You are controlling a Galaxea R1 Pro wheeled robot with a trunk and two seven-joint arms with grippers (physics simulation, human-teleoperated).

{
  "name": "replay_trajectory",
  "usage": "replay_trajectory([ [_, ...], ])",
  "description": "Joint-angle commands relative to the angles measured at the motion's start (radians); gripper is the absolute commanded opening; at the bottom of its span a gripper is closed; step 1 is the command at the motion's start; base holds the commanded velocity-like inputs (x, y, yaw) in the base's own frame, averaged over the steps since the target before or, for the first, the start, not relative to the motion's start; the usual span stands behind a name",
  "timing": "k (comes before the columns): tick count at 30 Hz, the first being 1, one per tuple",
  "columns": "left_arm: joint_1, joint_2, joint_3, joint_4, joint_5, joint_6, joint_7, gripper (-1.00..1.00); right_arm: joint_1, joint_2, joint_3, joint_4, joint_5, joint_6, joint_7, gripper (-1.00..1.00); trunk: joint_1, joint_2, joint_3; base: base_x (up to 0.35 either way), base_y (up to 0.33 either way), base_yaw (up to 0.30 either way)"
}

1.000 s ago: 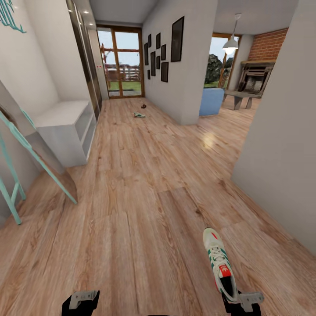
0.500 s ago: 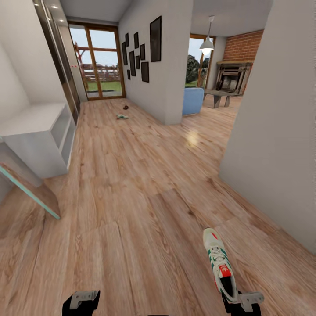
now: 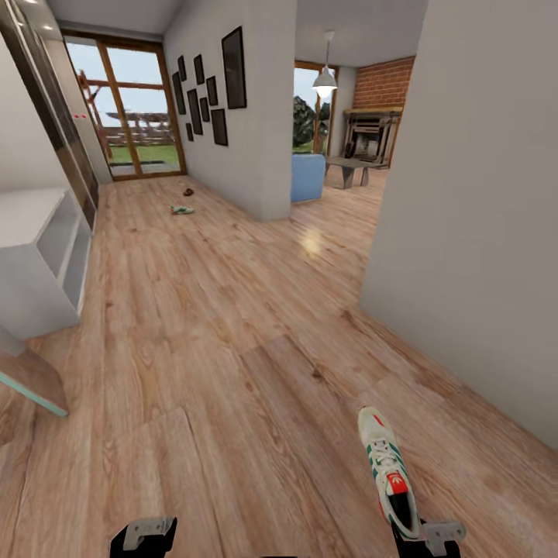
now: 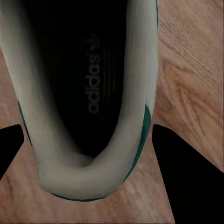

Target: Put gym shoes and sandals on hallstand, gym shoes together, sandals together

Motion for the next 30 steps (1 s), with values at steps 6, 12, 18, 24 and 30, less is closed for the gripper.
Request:
replay_trajectory([
  [6,0.000,-0.001,0.006,0.001,-0.002,-0.002,-0.009,1.00,-0.001,0.001,-0.009,0.001,0.004,-0.003,0.009,-1.00,0.000,0.000,-0.001,0.000,0.000,-0.271],
  [12,0.000,-0.002,0.006,0.002,-0.002,-0.002,-0.009,1.00,-0.001,0.001,-0.008,0.001,0.004,-0.003,0.009,-1.00,0.000,0.000,-0.001,0.000,0.000,-0.271],
  [18,0.000,-0.003,0.006,0.002,-0.004,-0.002,-0.009,1.00,-0.001,0.002,-0.009,0.001,0.004,-0.003,0.009,-1.00,0.000,0.000,-0.001,0.000,0.000,-0.271],
  [24,0.000,-0.004,0.006,0.002,-0.004,-0.002,-0.009,1.00,-0.001,0.002,-0.010,0.001,0.004,-0.003,0.009,-1.00,0.000,0.000,-0.001,0.000,0.000,-0.271],
  [30,0.000,-0.004,0.006,0.002,-0.005,-0.005,-0.009,1.00,-0.001,0.002,-0.010,0.001,0.004,-0.003,0.009,-1.00,0.000,0.000,-0.001,0.000,0.000,-0.273],
])
